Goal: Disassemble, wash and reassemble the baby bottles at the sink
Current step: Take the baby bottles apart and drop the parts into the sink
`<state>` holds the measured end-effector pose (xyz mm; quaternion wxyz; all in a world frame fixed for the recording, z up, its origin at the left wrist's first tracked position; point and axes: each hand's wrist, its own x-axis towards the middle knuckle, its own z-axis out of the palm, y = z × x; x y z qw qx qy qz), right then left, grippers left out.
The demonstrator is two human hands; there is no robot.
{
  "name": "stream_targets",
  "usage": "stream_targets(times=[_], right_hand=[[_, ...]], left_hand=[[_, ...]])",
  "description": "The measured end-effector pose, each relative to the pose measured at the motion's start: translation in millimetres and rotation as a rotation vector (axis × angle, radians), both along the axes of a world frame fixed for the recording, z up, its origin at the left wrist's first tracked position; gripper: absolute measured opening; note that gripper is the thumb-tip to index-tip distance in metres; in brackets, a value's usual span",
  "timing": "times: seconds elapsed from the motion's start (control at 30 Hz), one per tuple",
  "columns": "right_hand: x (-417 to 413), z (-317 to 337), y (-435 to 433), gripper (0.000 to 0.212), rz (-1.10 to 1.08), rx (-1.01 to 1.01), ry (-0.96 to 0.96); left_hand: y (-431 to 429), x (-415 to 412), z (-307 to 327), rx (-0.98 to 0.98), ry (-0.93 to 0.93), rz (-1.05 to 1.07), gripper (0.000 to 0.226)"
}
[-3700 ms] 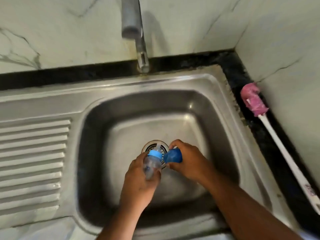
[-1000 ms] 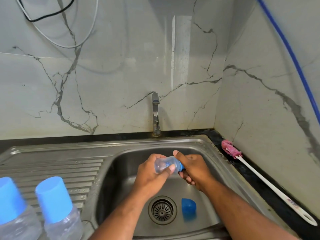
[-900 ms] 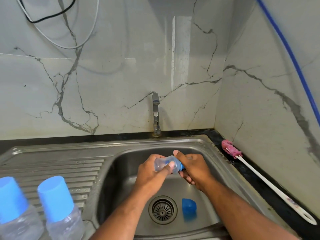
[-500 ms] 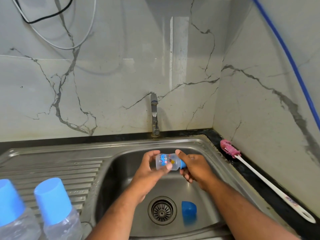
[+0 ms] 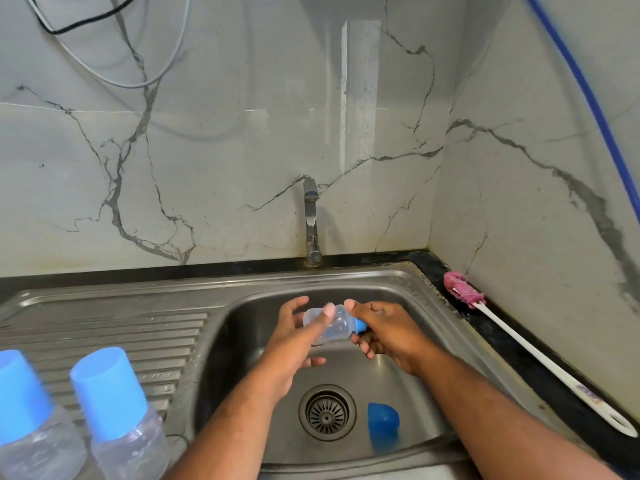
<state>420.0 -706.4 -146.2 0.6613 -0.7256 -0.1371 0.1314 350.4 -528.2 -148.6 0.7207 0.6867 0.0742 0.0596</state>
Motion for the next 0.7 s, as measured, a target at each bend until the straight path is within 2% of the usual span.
stream_targets(times=[0.1, 0.17, 0.23, 0.37, 0.43, 0.63, 0.7], right_hand=[[2, 0, -1, 0.059, -0.005, 0.014, 0.022], [1, 1, -1, 0.054, 0.007, 0.032, 0.021], [0, 2, 0, 0.046, 0.021, 0.061, 0.001], [2, 1, 1, 0.033, -0.023, 0.108, -0.031], [6, -4, -1, 0.034, -0.051, 0.082, -0.051], [14, -21, -5, 0.050, -0.017, -0.188, -0.065], [12, -22, -6, 0.049, 0.035, -0.261, -0.082]], left_hand=[[3, 4, -5, 0.091, -0.027, -0.036, 0.056], [3, 4, -3, 0.098, -0.032, -0.006, 0.041], [3, 2, 1, 0.096, 0.038, 0.079, 0.030], [13, 7, -6, 0.132, 0.251, 0.332, 0.053], [22, 7, -16, 0.238, 0.338, 0.377, 0.060], [30, -6, -27, 0.804, 0.676, 0.075, 0.048], [30, -8, -34, 0.952, 0.781, -0.044, 0.056]])
